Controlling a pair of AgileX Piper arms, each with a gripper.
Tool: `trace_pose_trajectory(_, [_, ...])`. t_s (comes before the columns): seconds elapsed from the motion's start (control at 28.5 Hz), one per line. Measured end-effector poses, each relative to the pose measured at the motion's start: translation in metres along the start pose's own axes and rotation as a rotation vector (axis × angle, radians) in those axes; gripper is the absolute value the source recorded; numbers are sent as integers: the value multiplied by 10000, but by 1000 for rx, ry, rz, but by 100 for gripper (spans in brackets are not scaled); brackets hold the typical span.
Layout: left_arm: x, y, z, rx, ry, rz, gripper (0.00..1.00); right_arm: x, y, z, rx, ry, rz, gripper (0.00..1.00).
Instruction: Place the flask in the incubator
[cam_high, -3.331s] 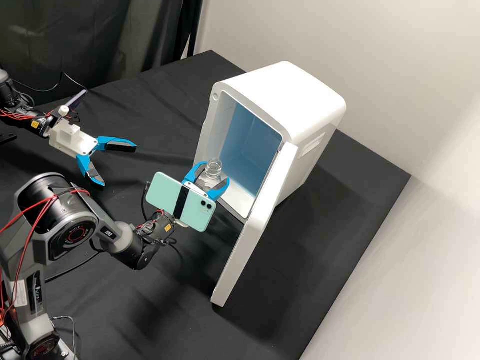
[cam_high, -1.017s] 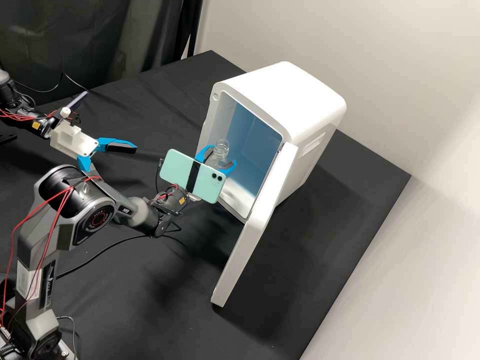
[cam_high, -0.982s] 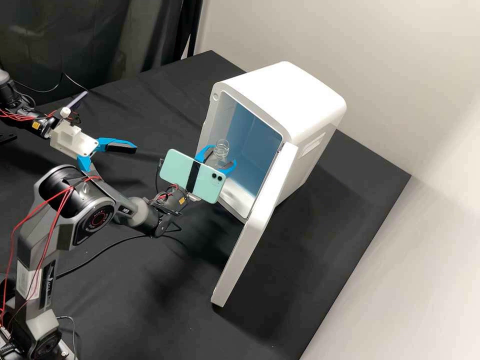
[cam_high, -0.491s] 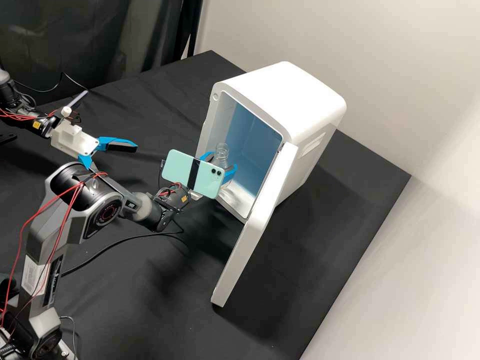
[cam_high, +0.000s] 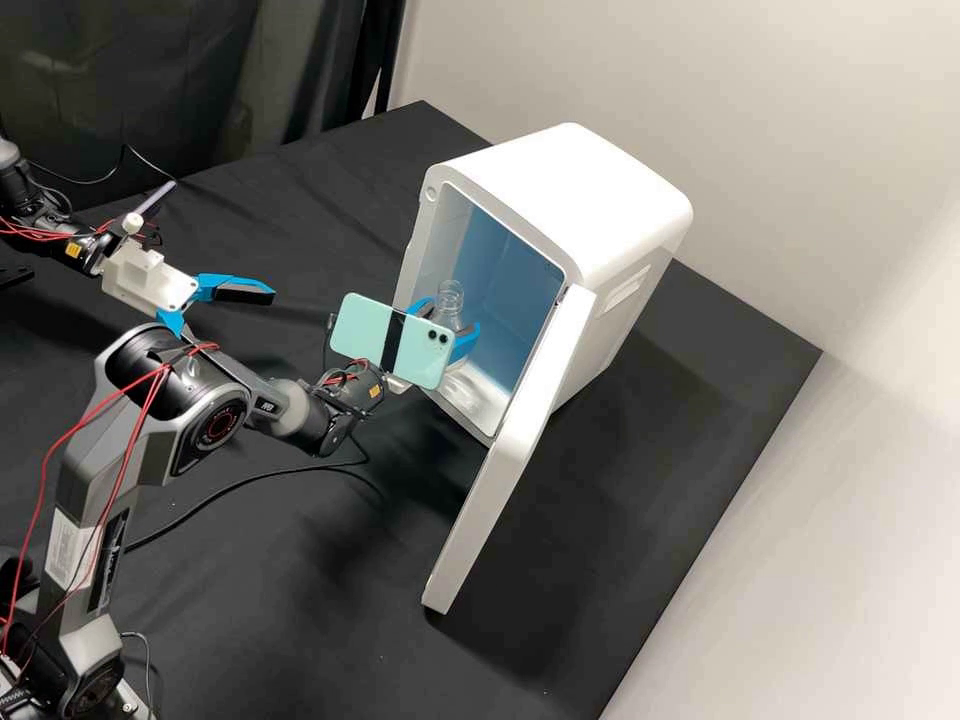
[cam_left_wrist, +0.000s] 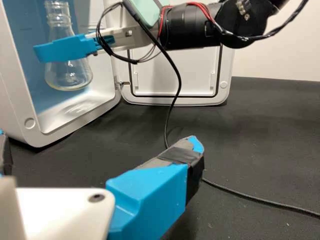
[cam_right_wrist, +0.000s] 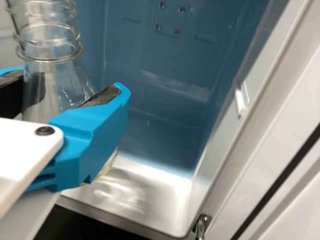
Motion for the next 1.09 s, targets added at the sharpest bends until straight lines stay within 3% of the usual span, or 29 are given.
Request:
trace_pose_trajectory(0.21, [0, 0, 0, 0, 0, 0, 100, 75, 4, 1, -5, -2, -1, 0])
trace_pose_trajectory(0.49, [8, 9, 0, 1, -1, 4, 100, 225, 25, 13, 10, -31, -7, 0])
trace_pose_trajectory(0.95, [8, 9, 0, 1, -1, 4, 100, 330, 97, -43, 8, -21, 5, 0])
trace_pose_trajectory(1.09, [8, 10, -1, 0, 0, 4, 100, 385, 81, -25, 8, -36, -11, 0])
